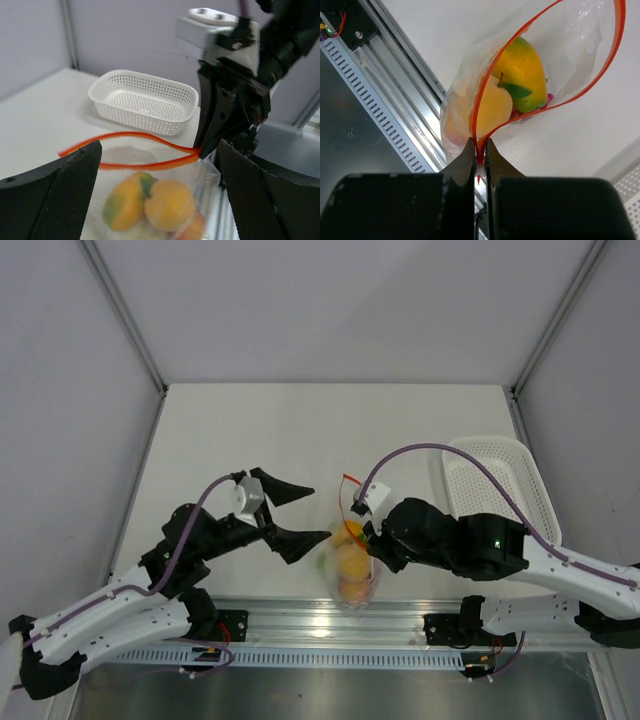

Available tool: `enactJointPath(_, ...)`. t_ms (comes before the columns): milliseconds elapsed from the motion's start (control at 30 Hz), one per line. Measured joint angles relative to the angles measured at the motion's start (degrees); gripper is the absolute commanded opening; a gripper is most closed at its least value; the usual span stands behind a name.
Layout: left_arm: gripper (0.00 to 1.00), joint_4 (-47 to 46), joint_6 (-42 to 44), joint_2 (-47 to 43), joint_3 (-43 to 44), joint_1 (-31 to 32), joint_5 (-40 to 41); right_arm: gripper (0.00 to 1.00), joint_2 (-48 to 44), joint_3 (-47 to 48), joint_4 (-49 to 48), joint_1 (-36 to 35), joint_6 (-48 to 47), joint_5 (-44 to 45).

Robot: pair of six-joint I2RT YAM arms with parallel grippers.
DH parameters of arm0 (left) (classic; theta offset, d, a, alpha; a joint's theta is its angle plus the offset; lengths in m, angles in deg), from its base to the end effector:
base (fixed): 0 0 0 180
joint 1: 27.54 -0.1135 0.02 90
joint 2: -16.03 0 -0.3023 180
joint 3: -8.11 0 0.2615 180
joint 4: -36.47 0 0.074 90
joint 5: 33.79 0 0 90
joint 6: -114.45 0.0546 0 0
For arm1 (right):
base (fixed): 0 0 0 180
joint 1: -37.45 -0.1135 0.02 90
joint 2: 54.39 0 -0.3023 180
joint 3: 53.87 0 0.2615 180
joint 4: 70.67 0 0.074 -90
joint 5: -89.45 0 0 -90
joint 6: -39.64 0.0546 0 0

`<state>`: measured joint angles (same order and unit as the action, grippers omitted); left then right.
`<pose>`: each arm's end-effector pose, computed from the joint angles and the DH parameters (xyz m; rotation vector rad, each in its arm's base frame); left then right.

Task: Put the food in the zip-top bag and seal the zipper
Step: Zip the zipper food storage bag at the center of the board.

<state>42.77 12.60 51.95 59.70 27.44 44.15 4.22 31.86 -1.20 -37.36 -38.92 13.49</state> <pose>0.0783 -0.1316 0.3822 0.7223 1.3214 -1.1016 0.0623 0.1790 0.4052 -1.1163 2.0497 0.4940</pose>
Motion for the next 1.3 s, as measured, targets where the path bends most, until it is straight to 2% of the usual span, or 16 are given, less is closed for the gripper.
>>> enactJointPath(133, 0.99, -5.57, 11.17, 5.95, 0.37, 0.00, -9.66, 0.00, -0.09, -0.26, -0.52, 0.11, 0.11, 0.07)
enactJointPath(333, 0.97, -2.32, 22.64, 21.11, 8.41, -0.07, -19.80, 0.00, -1.03, -3.80, -2.54, 0.35, 2.01, 1.55)
enactJointPath(433, 0.95, -0.59, 23.54, 25.00, 10.75, -0.11, -20.11, 0.00, 0.11, -4.20, -2.47, 0.44, 4.44, 2.80)
enactJointPath(567, 0.90, -1.07, 23.43, 24.00, 9.03, -0.17, -19.56, 0.00, 2.21, -4.55, -2.08, 0.48, 8.31, 4.17)
enactJointPath(700, 0.67, -1.40, 23.43, 22.10, 7.32, -0.22, -19.45, 0.00, 2.95, -5.84, -2.23, 0.24, 10.97, 4.07)
enactJointPath(800, 0.63, -1.05, 23.98, 22.47, 7.37, -0.48, -19.96, 0.00, 2.95, -6.49, -2.62, 0.11, 11.74, 4.00)
enactJointPath(1100, 0.60, 1.49, 23.91, 25.22, 7.17, -1.18, -24.28, 0.00, 1.31, -6.95, -2.99, 0.11, 12.52, 3.87)
enactJointPath(1300, 0.60, 0.83, 23.76, 25.18, 3.19, -1.18, -25.51, 0.00, -2.29, -7.76, -3.13, 0.15, 12.52, 2.99)
